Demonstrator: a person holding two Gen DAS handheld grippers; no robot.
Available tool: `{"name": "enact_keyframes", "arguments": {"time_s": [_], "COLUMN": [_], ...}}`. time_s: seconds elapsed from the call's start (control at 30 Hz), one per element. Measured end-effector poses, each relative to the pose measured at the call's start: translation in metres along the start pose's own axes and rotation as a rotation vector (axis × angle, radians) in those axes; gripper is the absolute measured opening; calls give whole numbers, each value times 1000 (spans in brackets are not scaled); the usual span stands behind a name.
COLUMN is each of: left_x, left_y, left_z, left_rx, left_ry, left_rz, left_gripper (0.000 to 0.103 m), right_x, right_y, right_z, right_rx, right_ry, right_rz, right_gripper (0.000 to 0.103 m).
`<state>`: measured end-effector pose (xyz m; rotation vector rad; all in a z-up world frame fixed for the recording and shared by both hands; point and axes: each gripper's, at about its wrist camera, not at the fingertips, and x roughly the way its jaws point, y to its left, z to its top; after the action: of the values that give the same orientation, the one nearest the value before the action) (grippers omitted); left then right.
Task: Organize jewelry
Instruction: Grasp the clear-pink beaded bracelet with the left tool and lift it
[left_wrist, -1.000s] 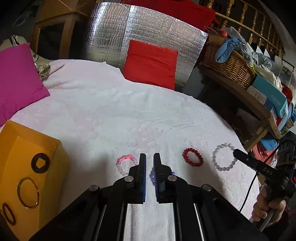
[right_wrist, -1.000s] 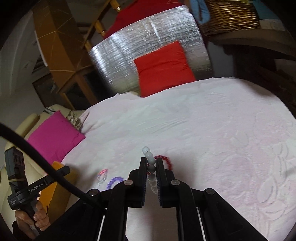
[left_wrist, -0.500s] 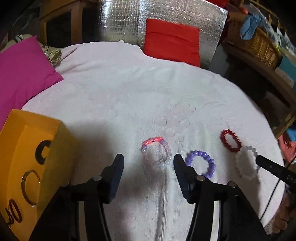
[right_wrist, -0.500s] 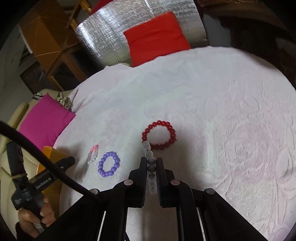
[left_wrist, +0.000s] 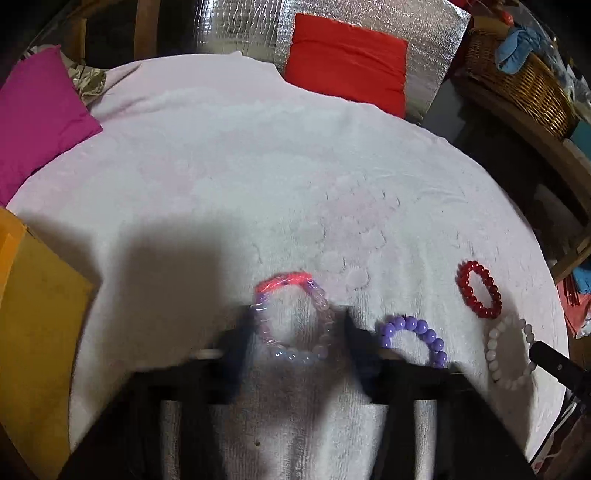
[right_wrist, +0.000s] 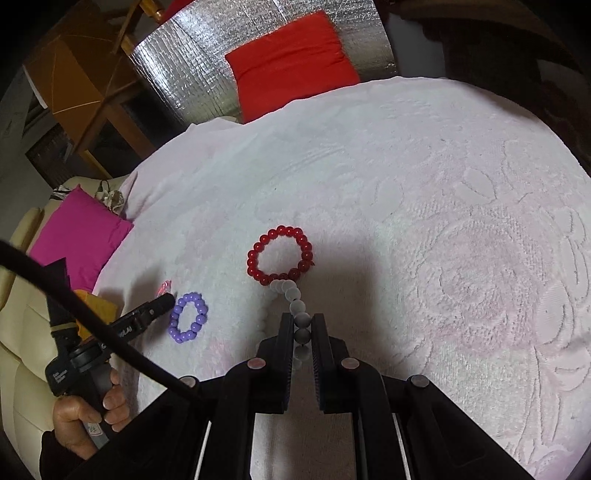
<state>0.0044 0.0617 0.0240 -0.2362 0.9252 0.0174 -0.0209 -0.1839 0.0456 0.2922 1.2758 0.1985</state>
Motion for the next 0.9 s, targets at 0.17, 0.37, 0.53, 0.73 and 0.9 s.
{"name": "enact_keyframes", "arguments": {"time_s": [0.17,0.37,0.53,0.73,0.9], "left_x": [-10,-40,-63,-85,-105], "left_y": [-3,-6,2,7,12], "left_z": [0,2,6,3,0], "left_rx": [25,55,35,25,17], "left_ry": [-35,-124,-170,-200,-223], "left_rz": [-32,-57,-101,-160,-220], "left_gripper": [8,8,8,8,8], "right_x": [-1,-2,-8,-21,-30], "right_y": [0,4,9,19,26], "right_z": [1,0,1,3,2], "right_rx": [-2,-3,-9,-31,-46], "right_ry": [-3,-16,-49,-106,-139], "right_rz": [4,18,56,121,159], "right_gripper": [10,10,10,10,10]}}
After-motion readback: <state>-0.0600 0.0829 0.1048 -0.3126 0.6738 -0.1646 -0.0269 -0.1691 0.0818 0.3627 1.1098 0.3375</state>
